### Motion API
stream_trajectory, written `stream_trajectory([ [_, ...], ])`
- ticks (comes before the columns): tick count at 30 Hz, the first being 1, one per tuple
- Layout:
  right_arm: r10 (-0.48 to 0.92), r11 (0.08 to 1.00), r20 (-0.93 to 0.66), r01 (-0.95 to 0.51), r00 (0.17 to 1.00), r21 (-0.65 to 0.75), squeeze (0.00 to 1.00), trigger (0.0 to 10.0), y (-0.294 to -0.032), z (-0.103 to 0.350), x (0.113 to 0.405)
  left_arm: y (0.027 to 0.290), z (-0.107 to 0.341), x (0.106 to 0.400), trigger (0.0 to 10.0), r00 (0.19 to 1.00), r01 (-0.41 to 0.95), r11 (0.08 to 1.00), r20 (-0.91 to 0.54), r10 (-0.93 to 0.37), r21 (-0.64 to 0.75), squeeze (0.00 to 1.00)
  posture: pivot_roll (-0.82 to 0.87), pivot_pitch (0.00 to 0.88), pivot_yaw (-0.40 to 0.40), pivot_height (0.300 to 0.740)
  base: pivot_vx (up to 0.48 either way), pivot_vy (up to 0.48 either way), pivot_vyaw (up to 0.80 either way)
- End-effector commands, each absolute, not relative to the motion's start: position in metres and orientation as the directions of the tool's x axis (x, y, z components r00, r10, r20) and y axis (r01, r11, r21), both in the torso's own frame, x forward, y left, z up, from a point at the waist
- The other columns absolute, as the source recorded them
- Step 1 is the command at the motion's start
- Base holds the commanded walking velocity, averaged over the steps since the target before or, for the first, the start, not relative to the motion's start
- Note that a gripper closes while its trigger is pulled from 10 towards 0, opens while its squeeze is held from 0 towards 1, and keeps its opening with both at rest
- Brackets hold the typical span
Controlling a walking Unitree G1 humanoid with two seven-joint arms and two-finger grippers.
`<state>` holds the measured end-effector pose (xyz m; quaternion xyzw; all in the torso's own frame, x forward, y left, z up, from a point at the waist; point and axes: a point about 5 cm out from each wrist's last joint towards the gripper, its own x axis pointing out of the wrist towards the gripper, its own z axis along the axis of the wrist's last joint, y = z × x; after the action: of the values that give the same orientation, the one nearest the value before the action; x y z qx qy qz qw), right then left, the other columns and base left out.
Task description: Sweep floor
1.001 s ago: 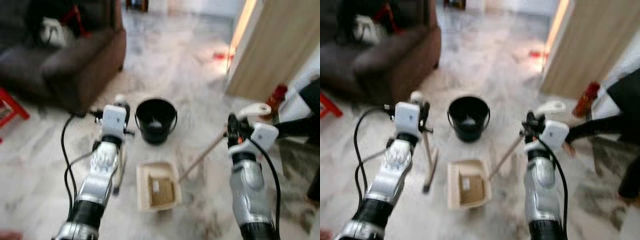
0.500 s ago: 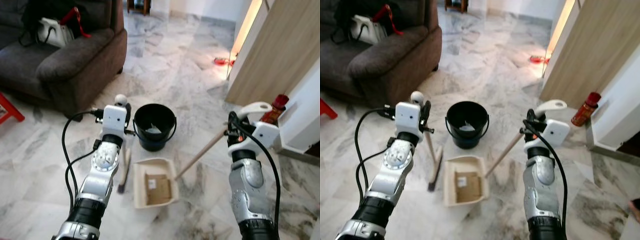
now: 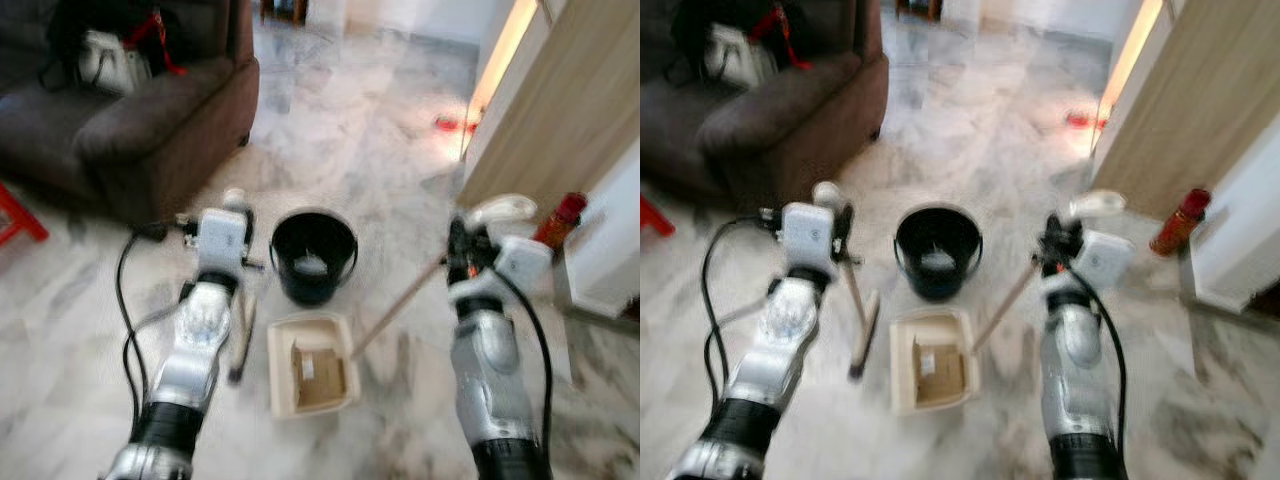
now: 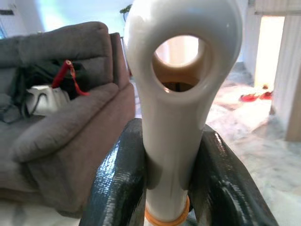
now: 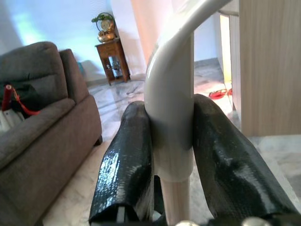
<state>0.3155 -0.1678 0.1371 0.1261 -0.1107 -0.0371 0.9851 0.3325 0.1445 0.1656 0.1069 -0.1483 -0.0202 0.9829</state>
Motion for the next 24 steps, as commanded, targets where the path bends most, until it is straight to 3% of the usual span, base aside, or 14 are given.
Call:
stream_trajectory([
  [1, -0.128, 0.962, 0.260, 0.057, 0.957, 0.267, 0.00, 10.0, -0.176, 0.148, 0.314, 0.135, 0.178, 0.332, 10.0, 0.934, 0.021, 0.975, 0.344, -0.098, 0.219, 0.00, 0.11, 0.091, -0.055, 0.740, 0.304, 0.000, 0.00],
  [6, -0.131, 0.962, 0.287, 0.052, 0.949, 0.269, 0.00, 10.0, -0.177, 0.157, 0.316, 0.135, 0.178, 0.333, 10.0, 0.934, 0.020, 0.976, 0.344, -0.096, 0.218, 0.00, 0.11, 0.092, -0.056, 0.740, 0.182, 0.000, 0.00],
  [24, -0.219, 0.919, 0.535, -0.012, 0.816, 0.394, 0.00, 10.0, -0.189, 0.253, 0.317, 0.135, 0.177, 0.332, 10.0, 0.935, 0.018, 0.977, 0.343, -0.092, 0.212, 0.00, 0.10, 0.090, -0.060, 0.740, 0.303, 0.000, 0.00],
])
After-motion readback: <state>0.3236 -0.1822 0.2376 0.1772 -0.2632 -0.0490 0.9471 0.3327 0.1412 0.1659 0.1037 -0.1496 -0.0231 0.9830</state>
